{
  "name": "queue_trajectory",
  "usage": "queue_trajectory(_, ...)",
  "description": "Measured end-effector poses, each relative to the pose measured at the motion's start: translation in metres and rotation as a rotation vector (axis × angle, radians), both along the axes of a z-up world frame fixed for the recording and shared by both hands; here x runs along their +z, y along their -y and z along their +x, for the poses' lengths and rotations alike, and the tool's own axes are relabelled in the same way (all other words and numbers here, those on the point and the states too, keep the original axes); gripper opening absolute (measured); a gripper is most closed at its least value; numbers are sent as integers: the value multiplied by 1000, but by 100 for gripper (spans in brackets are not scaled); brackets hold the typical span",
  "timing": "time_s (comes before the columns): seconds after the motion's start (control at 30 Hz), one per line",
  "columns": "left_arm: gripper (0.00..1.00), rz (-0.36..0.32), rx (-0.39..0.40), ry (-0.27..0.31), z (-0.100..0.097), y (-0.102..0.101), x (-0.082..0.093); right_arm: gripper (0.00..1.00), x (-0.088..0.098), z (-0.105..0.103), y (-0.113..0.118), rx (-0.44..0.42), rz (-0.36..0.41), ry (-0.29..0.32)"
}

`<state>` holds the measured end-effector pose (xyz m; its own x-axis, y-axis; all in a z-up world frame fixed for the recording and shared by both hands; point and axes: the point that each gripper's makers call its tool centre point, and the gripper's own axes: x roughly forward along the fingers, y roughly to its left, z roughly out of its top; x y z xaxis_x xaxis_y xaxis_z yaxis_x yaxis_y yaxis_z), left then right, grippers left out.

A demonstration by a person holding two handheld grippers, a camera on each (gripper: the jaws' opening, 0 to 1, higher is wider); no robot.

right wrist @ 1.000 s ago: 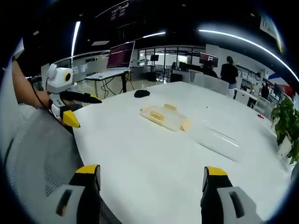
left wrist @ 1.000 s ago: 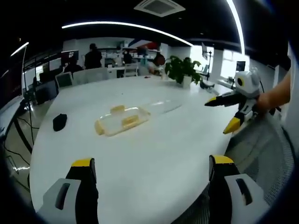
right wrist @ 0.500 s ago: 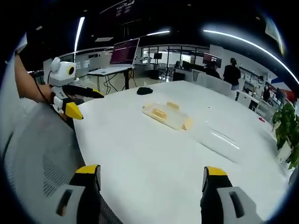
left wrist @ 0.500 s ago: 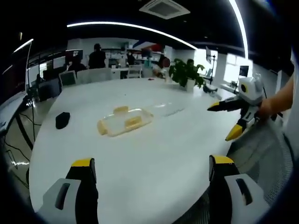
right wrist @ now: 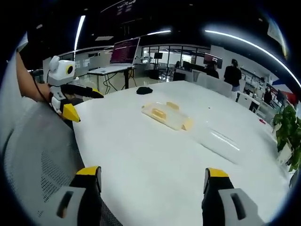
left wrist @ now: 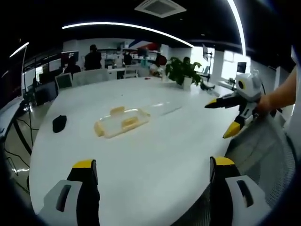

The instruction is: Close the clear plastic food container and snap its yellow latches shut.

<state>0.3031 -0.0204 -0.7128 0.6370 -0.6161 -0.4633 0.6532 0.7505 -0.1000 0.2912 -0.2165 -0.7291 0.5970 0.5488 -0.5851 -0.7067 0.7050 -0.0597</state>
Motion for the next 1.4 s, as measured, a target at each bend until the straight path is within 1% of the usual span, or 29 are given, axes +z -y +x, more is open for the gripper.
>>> queue_trajectory(0.17, 96, 28, -32, -26, -7, 4, -8, 89, -1, -1, 4, -20, 4, -4)
queue_trajectory(0.27, 96, 35, -71, -18, -10, 10, -8, 89, -1, 0, 4, -21, -5, 1)
queue_trajectory(0.43, 96, 53, -73, -24, -10, 11, -11, 87, -5, 1, 7, -17, -21, -6)
queue_trajectory(0.53, 95, 49, -63, -40, -10, 7, -13, 85, -4, 2, 8, -36, 2, -25)
queue_trajectory(0.57, 95, 57, -60, -47, -10, 6, -15, 85, -5, 0, 7, -29, -3, -30)
queue_trajectory(0.67, 95, 68, -63, -44, -10, 6, -16, 85, -5, -3, 2, -5, -5, -30)
queue_trajectory(0.73, 96, 80, -76, -34, -11, 7, -16, 85, 0, -3, -6, 30, 12, -13)
queue_trajectory(0.8, 96, 92, -77, -9, -10, 7, -13, 85, 2, -1, -10, 48, 7, -14)
queue_trajectory(0.87, 95, 100, -53, -1, -6, 3, -12, 82, 7, -2, -16, 86, 17, 10)
queue_trajectory(0.9, 96, 92, -31, 1, -3, 1, -11, 82, 7, -4, -19, 103, 20, 6)
queue_trajectory(0.93, 96, 88, 4, 3, 1, -5, -9, 82, 5, -5, -20, 130, 4, 13)
queue_trajectory(1.0, 95, 89, 39, -5, 4, -11, -10, 82, 4, -6, -23, 146, 13, 8)
queue_trajectory(1.03, 96, 123, 55, -20, 3, -16, -15, 81, 3, -5, -24, 155, 23, 4)
queue_trajectory(1.07, 96, 141, 52, -23, 3, -18, -18, 81, 4, -5, -28, 166, 47, -5)
queue_trajectory(1.1, 96, 149, 55, -28, 2, -19, -22, 81, 4, -6, -32, 183, 83, -27)
queue_trajectory(1.13, 95, 152, 59, -31, 1, -20, -22, 81, 2, -5, -32, 196, 77, -31)
queue_trajectory(1.17, 95, 155, 86, -37, 2, -24, -22, 81, -1, -4, -33, 229, 50, -27)
queue_trajectory(1.2, 95, 146, 97, -34, 3, -25, -20, 80, -1, -3, -34, 249, 39, -18)
queue_trajectory(1.23, 94, 132, 114, -31, 4, -26, -17, 79, 0, -2, -36, 262, 43, -9)
queue_trajectory(1.3, 94, 137, 113, -40, 4, -26, -19, 79, 0, 2, -38, 265, 47, -8)
queue_trajectory(1.37, 93, 165, 101, -58, 2, -27, -25, 78, -1, 8, -39, 242, 52, -17)
queue_trajectory(1.4, 93, 164, 102, -68, 3, -27, -26, 77, 0, 13, -42, 226, 68, -27)
